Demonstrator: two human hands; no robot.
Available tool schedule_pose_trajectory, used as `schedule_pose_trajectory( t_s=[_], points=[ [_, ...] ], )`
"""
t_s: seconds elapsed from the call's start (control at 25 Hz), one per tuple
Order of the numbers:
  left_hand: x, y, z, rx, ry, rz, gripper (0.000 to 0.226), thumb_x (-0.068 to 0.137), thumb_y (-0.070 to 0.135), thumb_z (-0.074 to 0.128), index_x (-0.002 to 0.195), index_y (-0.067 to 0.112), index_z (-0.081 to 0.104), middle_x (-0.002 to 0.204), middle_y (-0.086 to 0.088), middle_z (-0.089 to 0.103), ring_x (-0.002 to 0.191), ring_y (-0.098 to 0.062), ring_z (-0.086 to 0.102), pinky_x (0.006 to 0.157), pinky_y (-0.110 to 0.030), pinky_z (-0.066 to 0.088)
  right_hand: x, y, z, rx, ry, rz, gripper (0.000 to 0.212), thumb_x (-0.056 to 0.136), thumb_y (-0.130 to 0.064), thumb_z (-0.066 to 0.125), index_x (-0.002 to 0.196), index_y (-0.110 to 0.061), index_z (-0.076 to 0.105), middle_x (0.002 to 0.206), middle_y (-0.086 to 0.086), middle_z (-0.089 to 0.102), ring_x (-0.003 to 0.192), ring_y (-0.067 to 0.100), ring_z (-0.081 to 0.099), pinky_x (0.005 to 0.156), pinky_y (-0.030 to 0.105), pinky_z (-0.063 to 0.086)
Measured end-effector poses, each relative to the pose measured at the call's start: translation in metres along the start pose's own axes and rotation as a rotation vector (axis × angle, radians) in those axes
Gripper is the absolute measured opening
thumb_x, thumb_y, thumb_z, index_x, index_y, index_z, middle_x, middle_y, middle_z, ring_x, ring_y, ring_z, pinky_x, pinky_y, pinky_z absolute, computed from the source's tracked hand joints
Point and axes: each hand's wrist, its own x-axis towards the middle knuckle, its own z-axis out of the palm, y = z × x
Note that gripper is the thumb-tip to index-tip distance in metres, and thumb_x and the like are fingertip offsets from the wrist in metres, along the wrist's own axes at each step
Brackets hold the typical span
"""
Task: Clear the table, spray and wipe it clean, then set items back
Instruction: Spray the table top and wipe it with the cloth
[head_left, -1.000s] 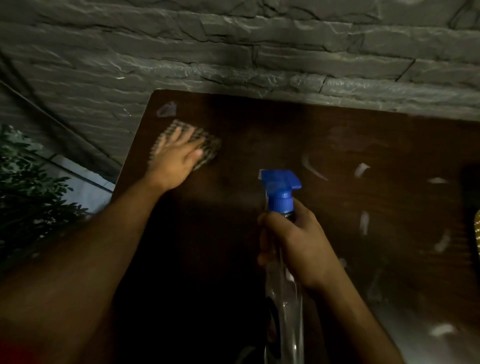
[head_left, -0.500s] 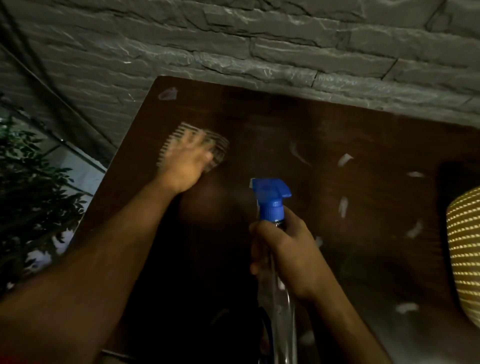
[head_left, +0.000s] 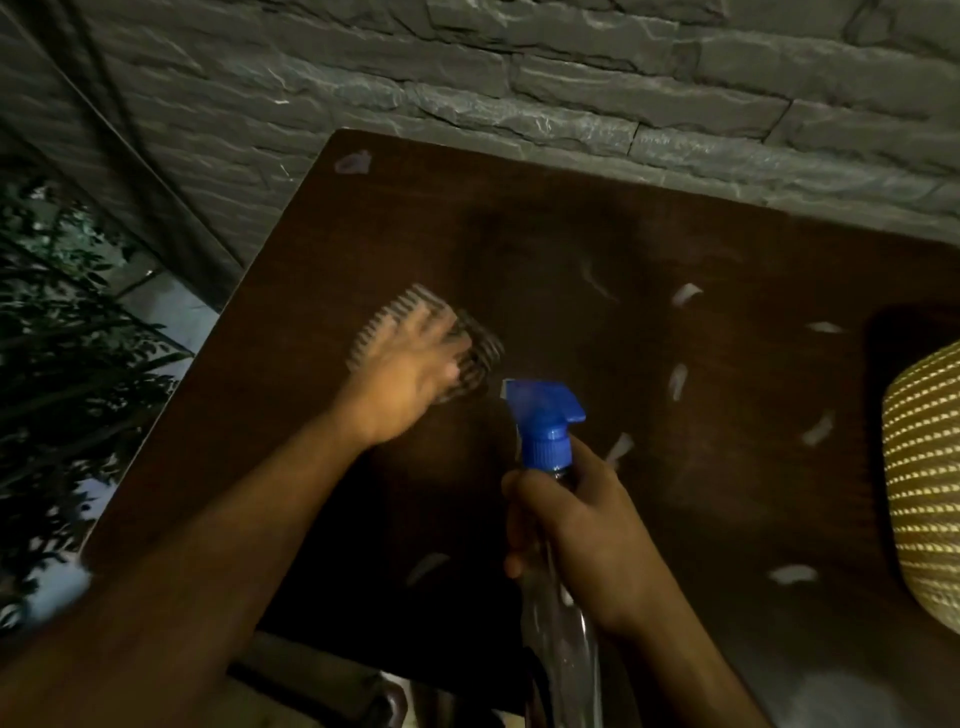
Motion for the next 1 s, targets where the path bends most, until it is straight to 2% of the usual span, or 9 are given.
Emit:
schedule_pose_trajectory(
  t_s=[0.08, 0.16, 0.28, 0.4, 0.52, 0.68, 0.76, 0.84, 1.0],
  points=[
    [-0.066, 0.000, 0.014, -0.020, -0.033, 0.193, 0.059, 0.096, 0.061, 0.018, 0.141, 0.033, 0.042, 0.155, 0.010, 0.023, 0.147, -0.010, 0.008, 0.118, -0.034, -0.001, -0.003, 0.010, 0.002, -0.027, -0.001, 0.002, 0.016, 0.086, -0.012, 0.061, 0.101, -0.011, 0.058, 0.063, 0.013, 0.057, 0.052, 0.030, 0.056, 0.055, 0.038, 0.050],
    [-0.072, -0.035, -0.006, -0.076, -0.007, 0.080, 0.063, 0.092, 0.067, 0.016, 0.140, 0.035, 0.042, 0.156, 0.010, 0.025, 0.146, -0.006, 0.009, 0.116, -0.030, -0.002, -0.010, 0.023, 0.009, -0.074, 0.011, 0.026, 0.014, 0.087, -0.010, 0.060, 0.101, -0.012, 0.057, 0.063, 0.013, 0.057, 0.051, 0.029, 0.056, 0.056, 0.038, 0.051],
    [-0.008, -0.077, -0.041, -0.031, 0.007, -0.178, 0.054, 0.098, 0.052, 0.024, 0.146, 0.029, 0.037, 0.160, 0.004, 0.018, 0.148, -0.014, 0.007, 0.117, -0.039, -0.001, -0.019, 0.032, 0.028, -0.062, -0.004, 0.039, 0.017, 0.086, -0.011, 0.061, 0.101, -0.018, 0.058, 0.061, 0.007, 0.057, 0.051, 0.026, 0.055, 0.056, 0.040, 0.051],
    [0.019, -0.073, -0.038, -0.038, 0.030, -0.213, 0.045, 0.104, 0.038, 0.029, 0.147, 0.027, 0.035, 0.160, 0.002, 0.017, 0.149, -0.020, 0.006, 0.118, -0.044, -0.002, -0.027, 0.040, 0.049, -0.036, -0.017, 0.060, 0.022, 0.078, -0.018, 0.063, 0.100, -0.019, 0.060, 0.062, 0.006, 0.057, 0.053, 0.026, 0.054, 0.056, 0.041, 0.051],
    [0.016, -0.074, -0.038, -0.066, 0.022, -0.210, 0.045, 0.104, 0.038, 0.029, 0.147, 0.028, 0.035, 0.161, 0.003, 0.014, 0.149, -0.020, 0.002, 0.118, -0.046, -0.005, -0.039, 0.049, 0.060, -0.063, 0.012, 0.080, 0.028, 0.070, -0.026, 0.064, 0.096, -0.018, 0.061, 0.065, 0.007, 0.058, 0.056, 0.025, 0.055, 0.060, 0.048, 0.053],
    [0.013, -0.067, -0.041, -0.054, 0.031, -0.202, 0.045, 0.104, 0.038, 0.028, 0.148, 0.027, 0.035, 0.161, 0.003, 0.014, 0.149, -0.021, 0.001, 0.117, -0.046, -0.007, -0.055, 0.057, 0.058, -0.105, 0.012, 0.115, 0.021, 0.080, -0.021, 0.065, 0.100, -0.017, 0.059, 0.070, 0.012, 0.059, 0.055, 0.025, 0.057, 0.055, 0.037, 0.052],
    [0.009, -0.066, -0.038, -0.063, 0.026, -0.206, 0.046, 0.104, 0.039, 0.028, 0.147, 0.027, 0.035, 0.161, 0.003, 0.014, 0.149, -0.021, 0.001, 0.118, -0.046, -0.006, -0.061, 0.062, 0.060, -0.139, -0.036, 0.138, 0.028, 0.074, -0.028, 0.065, 0.100, -0.024, 0.058, 0.070, 0.011, 0.062, 0.056, 0.025, 0.059, 0.055, 0.035, 0.052],
    [0.006, -0.064, -0.036, -0.052, 0.024, -0.206, 0.046, 0.104, 0.040, 0.027, 0.147, 0.028, 0.034, 0.161, 0.003, 0.014, 0.149, -0.020, 0.001, 0.118, -0.045, -0.006, -0.063, 0.069, 0.067, -0.195, -0.083, 0.181, 0.032, 0.068, -0.034, 0.066, 0.099, -0.032, 0.057, 0.072, 0.007, 0.065, 0.059, 0.023, 0.061, 0.060, 0.037, 0.054],
    [-0.004, -0.057, -0.026, -0.050, 0.047, -0.198, 0.045, 0.104, 0.040, 0.028, 0.147, 0.029, 0.035, 0.161, 0.004, 0.015, 0.149, -0.019, 0.001, 0.118, -0.045, -0.006, -0.065, 0.078, 0.072, -0.290, -0.067, 0.152, 0.037, 0.063, -0.042, 0.066, 0.097, -0.032, 0.059, 0.075, 0.007, 0.067, 0.062, 0.023, 0.063, 0.065, 0.046, 0.056]
  ],
)
